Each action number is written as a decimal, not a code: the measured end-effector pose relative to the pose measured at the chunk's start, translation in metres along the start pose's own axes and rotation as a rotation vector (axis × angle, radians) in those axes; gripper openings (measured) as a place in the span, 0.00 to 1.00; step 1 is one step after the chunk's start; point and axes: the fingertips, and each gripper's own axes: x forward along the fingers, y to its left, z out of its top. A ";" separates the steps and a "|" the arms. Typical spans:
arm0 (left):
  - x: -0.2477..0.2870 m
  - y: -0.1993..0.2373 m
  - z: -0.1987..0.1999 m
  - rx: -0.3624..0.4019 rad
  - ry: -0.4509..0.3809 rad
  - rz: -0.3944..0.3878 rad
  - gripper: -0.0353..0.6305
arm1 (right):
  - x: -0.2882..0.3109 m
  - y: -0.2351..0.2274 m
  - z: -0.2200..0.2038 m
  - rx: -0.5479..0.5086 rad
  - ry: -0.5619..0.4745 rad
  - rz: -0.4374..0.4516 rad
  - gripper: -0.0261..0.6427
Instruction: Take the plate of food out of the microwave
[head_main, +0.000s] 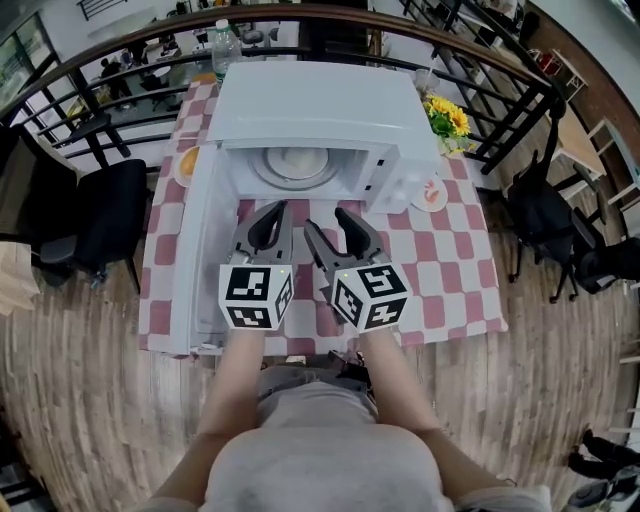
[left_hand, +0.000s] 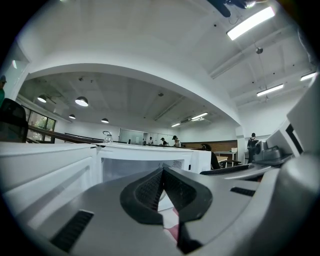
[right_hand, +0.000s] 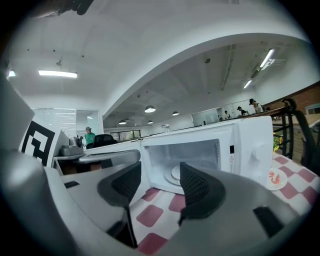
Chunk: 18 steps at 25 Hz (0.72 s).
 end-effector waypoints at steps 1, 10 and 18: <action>0.002 0.001 -0.001 0.000 0.000 0.002 0.06 | 0.002 -0.003 -0.001 -0.002 0.004 0.005 0.43; 0.014 0.019 -0.011 -0.022 0.017 0.041 0.06 | 0.032 0.013 -0.022 -0.413 0.138 0.141 0.50; 0.016 0.033 -0.022 -0.028 0.042 0.072 0.06 | 0.068 -0.035 -0.040 0.092 0.125 0.037 0.50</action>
